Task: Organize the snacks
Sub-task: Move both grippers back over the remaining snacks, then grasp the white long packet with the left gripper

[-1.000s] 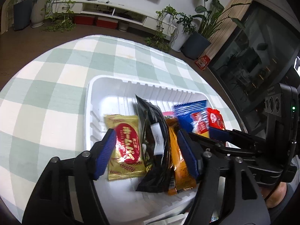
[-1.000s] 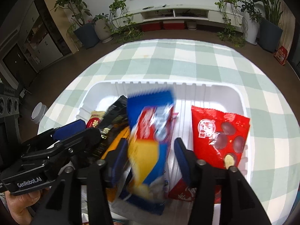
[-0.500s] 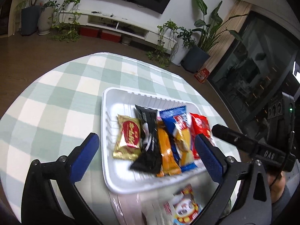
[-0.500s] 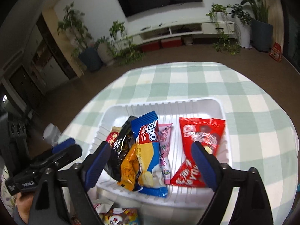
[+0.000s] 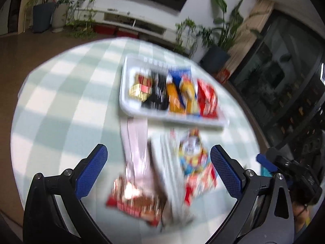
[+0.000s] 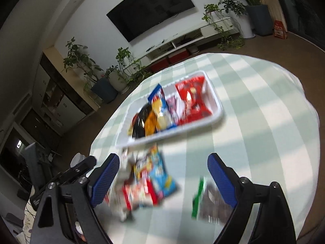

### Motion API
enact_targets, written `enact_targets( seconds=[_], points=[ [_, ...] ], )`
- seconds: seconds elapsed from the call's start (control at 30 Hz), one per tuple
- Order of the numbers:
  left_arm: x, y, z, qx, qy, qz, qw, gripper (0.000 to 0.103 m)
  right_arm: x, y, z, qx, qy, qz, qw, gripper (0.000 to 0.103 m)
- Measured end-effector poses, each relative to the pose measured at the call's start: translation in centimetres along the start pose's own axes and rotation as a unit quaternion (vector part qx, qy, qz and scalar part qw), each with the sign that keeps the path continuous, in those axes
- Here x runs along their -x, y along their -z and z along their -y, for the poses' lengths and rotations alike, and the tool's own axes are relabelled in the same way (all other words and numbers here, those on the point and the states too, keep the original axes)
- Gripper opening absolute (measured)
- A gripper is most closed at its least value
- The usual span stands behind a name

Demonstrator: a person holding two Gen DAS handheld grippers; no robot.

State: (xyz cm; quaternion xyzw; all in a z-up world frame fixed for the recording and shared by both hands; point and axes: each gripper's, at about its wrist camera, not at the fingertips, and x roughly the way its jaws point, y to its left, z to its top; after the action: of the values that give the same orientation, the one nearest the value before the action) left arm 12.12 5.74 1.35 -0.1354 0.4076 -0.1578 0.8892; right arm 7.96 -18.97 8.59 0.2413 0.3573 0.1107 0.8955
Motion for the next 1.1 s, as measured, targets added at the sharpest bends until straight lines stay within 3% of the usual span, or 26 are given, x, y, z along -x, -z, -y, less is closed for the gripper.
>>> enact_targets(
  seconds=[0.13,0.27,0.3,0.33,0.4,0.7,0.8,0.93,1.1],
  points=[
    [-0.6,2.1,1.5,-0.038,-0.028,-0.019,0.9987,0.102,0.5,4.0,0.8,-0.004,0.014,-0.009,1.000,0.089],
    [-0.9,3.1,2.8,-0.063,-0.034,-0.018,0.9973,0.101,0.1,4.6,1.1,0.003,0.020,-0.023,1.000,0.082],
    [-0.9,3.0,2.9,-0.067,-0.034,-0.016,0.9970,0.091,0.4,4.6,1.1,0.003,0.020,-0.015,1.000,0.082],
    [-1.0,2.9,3.0,-0.071,-0.034,-0.018,0.9968,0.074,0.7,4.5,1.1,0.006,0.022,-0.005,1.000,0.082],
    [-1.5,2.6,2.8,-0.069,-0.040,-0.025,0.9965,0.061,0.7,4.6,1.4,0.005,0.023,-0.002,1.000,0.082],
    [-3.2,1.8,3.3,-0.084,-0.064,-0.047,0.9933,0.060,0.3,4.8,2.1,-0.016,0.017,-0.011,1.000,0.079],
    [-3.8,1.7,3.3,-0.085,-0.073,-0.054,0.9922,0.044,0.0,4.8,2.1,-0.017,0.016,-0.017,1.000,0.076],
    [-4.3,1.6,3.4,-0.092,-0.073,-0.061,0.9912,0.035,0.1,4.9,2.2,-0.018,0.015,-0.019,1.000,0.075],
    [-4.6,1.8,4.1,-0.123,-0.081,-0.067,0.9869,0.034,-0.2,5.1,2.1,-0.011,0.016,-0.024,1.000,0.072]
  ],
)
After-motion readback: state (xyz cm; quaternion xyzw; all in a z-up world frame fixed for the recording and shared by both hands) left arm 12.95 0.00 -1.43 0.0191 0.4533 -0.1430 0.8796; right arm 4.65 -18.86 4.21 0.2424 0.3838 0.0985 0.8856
